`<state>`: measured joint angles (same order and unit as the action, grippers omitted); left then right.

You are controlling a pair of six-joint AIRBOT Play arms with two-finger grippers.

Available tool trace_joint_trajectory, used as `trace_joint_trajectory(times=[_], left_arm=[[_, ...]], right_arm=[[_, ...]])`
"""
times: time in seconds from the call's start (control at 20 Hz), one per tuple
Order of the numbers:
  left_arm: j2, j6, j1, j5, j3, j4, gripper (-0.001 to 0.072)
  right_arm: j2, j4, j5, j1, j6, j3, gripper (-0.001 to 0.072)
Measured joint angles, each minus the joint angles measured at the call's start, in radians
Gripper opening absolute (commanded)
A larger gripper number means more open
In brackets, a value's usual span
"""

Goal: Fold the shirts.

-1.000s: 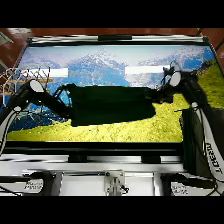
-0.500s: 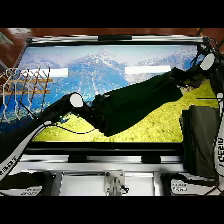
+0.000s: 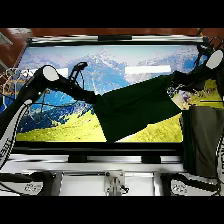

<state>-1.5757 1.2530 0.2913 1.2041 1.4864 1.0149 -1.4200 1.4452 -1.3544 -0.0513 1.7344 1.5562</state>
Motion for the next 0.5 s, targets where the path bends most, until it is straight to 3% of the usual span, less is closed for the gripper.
trace_joint_trajectory(times=[0.2, 0.4, 0.5], left_arm=[[-0.121, 0.0, -0.032, 0.002, 0.057, 0.015, 0.0683], [-0.198, -0.028, -0.005, -0.033, 0.076, 0.008, 0.0622], [-0.213, -0.043, 0.013, -0.062, 0.079, 0.002, 0.0278]], right_arm=[[0.006, -0.1, -0.078, 0.06, -0.037, -0.082, 0.0626], [0.019, -0.154, -0.131, 0.141, -0.052, -0.209, 0.0626], [0.043, -0.188, -0.12, 0.188, -0.047, -0.296, 0.0626]])
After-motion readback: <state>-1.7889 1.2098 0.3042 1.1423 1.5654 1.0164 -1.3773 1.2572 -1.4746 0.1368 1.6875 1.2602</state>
